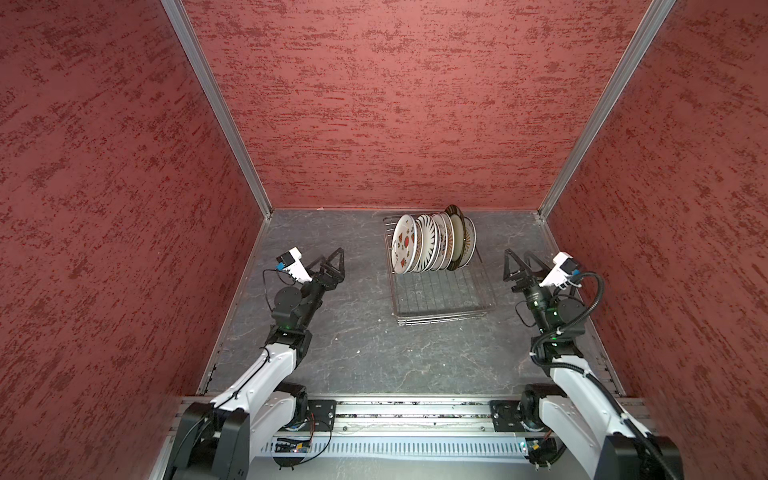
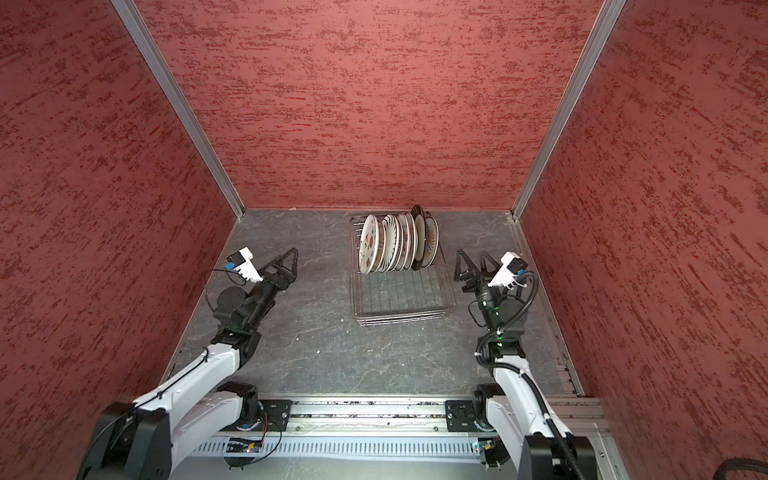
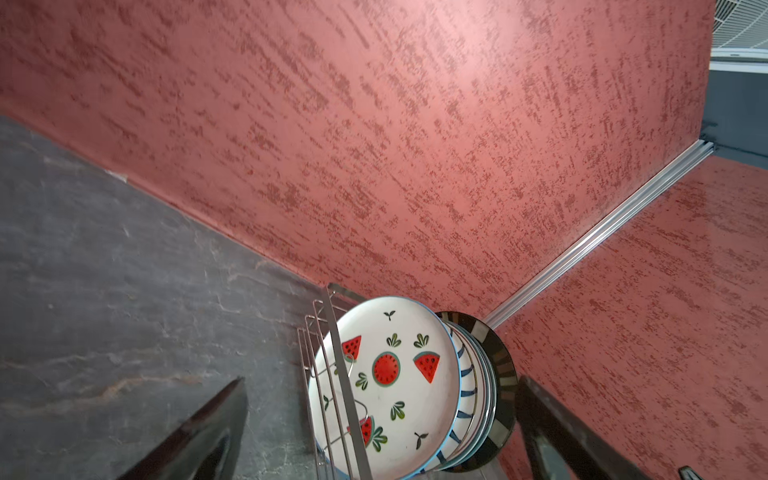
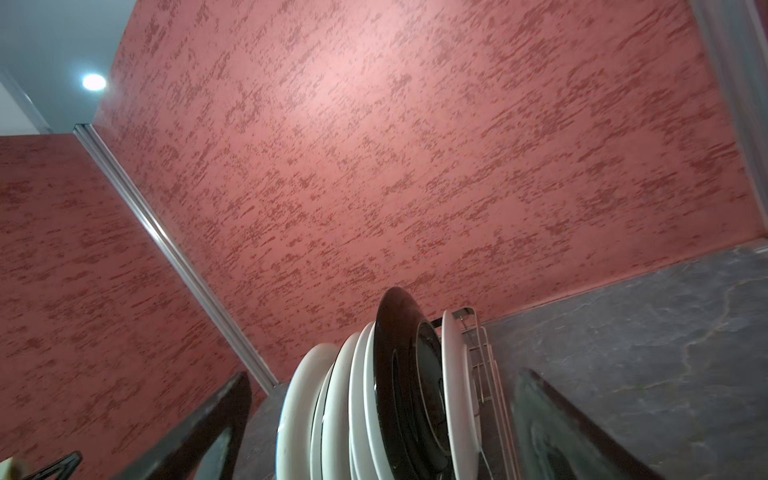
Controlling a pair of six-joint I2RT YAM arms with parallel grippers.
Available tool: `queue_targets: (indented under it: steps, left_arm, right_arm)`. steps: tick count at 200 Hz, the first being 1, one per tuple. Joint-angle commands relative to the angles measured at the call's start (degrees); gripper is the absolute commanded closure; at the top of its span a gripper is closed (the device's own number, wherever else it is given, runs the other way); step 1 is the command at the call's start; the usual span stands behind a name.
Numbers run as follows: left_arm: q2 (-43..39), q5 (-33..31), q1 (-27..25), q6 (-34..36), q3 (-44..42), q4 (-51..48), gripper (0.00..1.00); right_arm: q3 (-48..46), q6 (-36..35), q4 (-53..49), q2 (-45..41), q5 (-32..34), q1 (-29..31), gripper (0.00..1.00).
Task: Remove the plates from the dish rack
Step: 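Reach the left gripper toward the rack while the right gripper reaches over the plates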
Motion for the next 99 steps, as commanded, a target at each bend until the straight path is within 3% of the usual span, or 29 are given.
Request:
queue_targets:
  steps: [1,38,61,80,99]
  left_arm:
    - [3.16,5.29,-0.08,-4.65,4.03,3.64,0.01]
    - [8.37,1.92,-3.88,-4.61,9.36,0.12,0.01]
    - [9.77,-1.61,-8.08,-1.12,12.46,-2.87,0.01]
    - [9.79,-8.96,-12.54,1.46,15.16,-8.47,0.01]
    - [10.45,-12.93,-16.30,4.57,16.38,-9.70,0.01]
  right_arm:
    - [9.75,0.75,-9.37,4.44,-3.76,0.16,0.01]
    - [22.93,-4.71,-22.49,13.08,0.40,4.15,0.01]
    - [32.34,-9.78,-32.22,18.48,9.41,9.26,0.03]
    - [40.49,-14.80,-40.31,23.47,17.05,13.27,0.03]
    - [48.56,-18.53,-48.34,29.24,25.37,16.90,0.11]
